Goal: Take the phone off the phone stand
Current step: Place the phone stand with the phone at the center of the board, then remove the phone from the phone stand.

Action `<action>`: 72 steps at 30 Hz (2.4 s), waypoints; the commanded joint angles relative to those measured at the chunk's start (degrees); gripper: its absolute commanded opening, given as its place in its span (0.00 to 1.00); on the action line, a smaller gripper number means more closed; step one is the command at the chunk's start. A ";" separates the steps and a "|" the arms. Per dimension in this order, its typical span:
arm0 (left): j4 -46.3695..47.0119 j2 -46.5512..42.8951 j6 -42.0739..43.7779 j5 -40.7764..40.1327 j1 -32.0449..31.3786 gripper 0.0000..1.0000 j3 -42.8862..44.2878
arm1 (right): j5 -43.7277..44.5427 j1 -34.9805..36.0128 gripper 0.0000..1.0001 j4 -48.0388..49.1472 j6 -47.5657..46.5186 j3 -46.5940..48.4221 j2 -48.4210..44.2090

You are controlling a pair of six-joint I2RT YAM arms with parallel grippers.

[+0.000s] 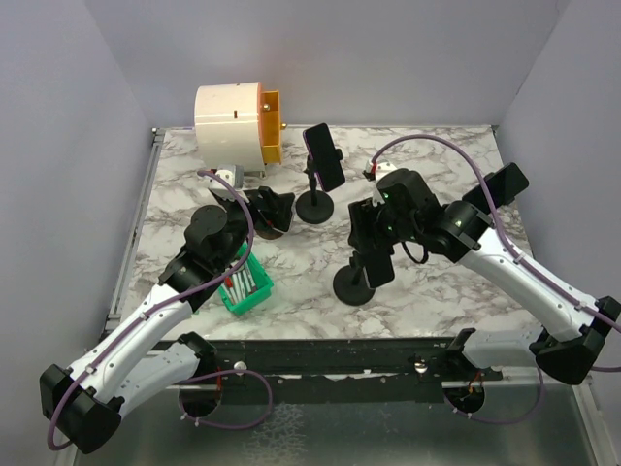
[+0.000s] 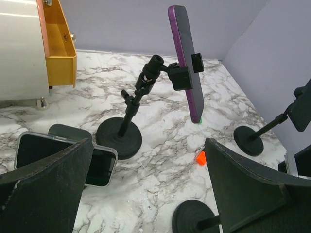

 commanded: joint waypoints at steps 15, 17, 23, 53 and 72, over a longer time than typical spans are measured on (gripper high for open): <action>-1.02 0.14 0.91 -1.74 -0.15 0.97 2.03 | 8.90 3.27 0.79 5.37 5.94 2.05 2.38; -1.10 0.19 0.91 -1.67 -0.15 0.97 2.09 | 8.90 3.29 0.83 5.78 5.45 1.83 2.38; -1.10 0.40 0.99 -1.78 -0.21 0.96 2.15 | 7.38 3.34 0.95 6.99 4.43 1.73 2.75; 13.57 -1.06 -12.87 36.80 -0.24 0.81 -5.21 | -4.46 3.34 0.93 30.33 -1.95 -31.36 -37.15; 17.50 15.10 -16.54 38.84 -4.81 0.68 1.09 | -4.35 3.34 0.72 27.01 9.43 -44.06 -45.95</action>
